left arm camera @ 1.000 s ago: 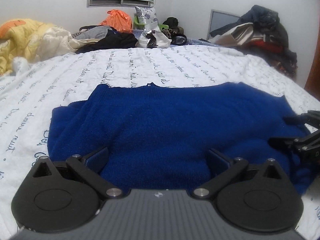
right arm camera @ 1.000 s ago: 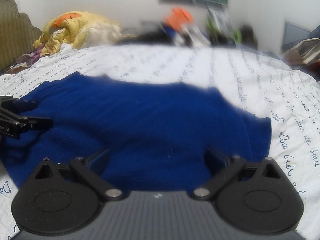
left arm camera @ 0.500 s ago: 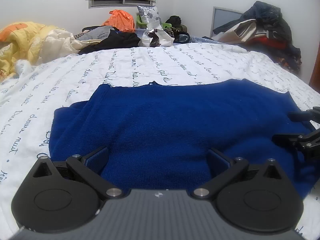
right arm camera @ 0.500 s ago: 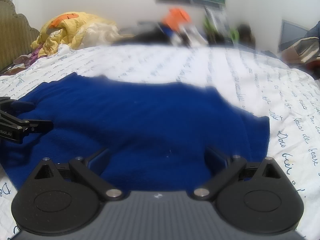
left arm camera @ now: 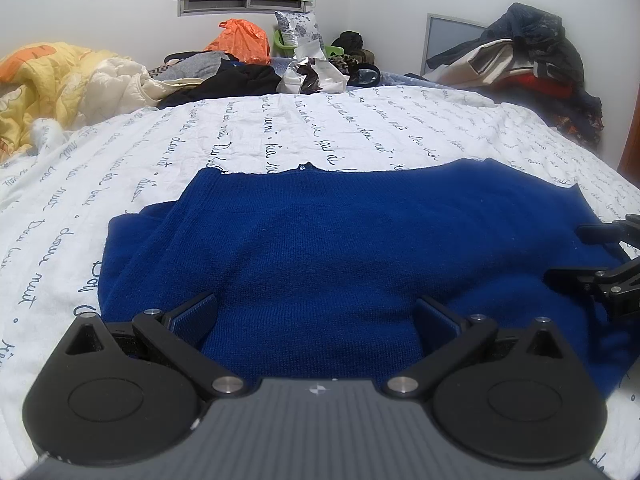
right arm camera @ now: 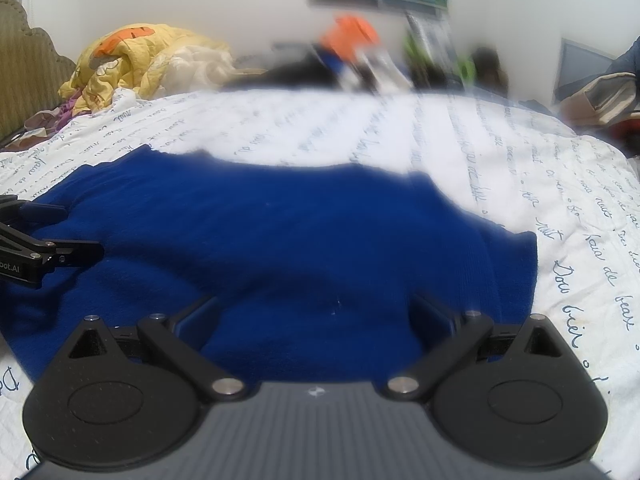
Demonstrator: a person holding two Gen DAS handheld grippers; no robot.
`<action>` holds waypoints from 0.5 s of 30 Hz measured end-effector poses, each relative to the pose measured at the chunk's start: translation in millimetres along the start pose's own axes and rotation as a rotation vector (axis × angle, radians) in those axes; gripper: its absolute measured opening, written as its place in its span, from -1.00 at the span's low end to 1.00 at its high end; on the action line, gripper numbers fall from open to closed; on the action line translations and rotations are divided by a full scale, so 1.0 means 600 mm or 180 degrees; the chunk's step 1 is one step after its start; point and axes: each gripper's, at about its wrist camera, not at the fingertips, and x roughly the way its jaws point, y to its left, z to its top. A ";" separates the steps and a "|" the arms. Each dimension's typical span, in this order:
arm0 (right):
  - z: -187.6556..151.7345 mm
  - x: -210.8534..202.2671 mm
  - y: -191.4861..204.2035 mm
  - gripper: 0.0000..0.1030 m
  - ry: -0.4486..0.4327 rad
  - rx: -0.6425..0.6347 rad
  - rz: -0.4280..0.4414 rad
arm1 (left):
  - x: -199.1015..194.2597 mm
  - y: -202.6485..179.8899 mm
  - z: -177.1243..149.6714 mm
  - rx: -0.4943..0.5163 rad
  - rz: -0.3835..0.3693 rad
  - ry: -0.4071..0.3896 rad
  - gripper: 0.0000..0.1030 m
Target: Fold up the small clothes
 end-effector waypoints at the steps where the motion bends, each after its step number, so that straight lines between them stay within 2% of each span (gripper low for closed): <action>1: 0.000 0.000 0.000 0.97 0.0000 0.0000 -0.0001 | 0.000 0.000 0.000 -0.0001 0.0000 0.0000 1.00; 7: -0.003 -0.005 0.003 0.98 0.0004 0.0007 -0.0062 | -0.001 -0.001 0.000 -0.0002 -0.0002 0.0001 1.00; 9: -0.008 -0.024 0.012 0.99 0.0055 0.0200 -0.0216 | -0.001 -0.001 0.000 0.0000 0.0006 -0.0005 1.00; 11: -0.025 -0.051 0.026 0.99 0.0041 0.0297 -0.0180 | 0.000 0.000 0.000 -0.0007 -0.0001 -0.0008 1.00; 15: -0.054 -0.062 0.051 1.00 0.0026 0.0089 -0.0330 | 0.000 -0.002 -0.001 -0.0007 -0.0005 -0.0007 1.00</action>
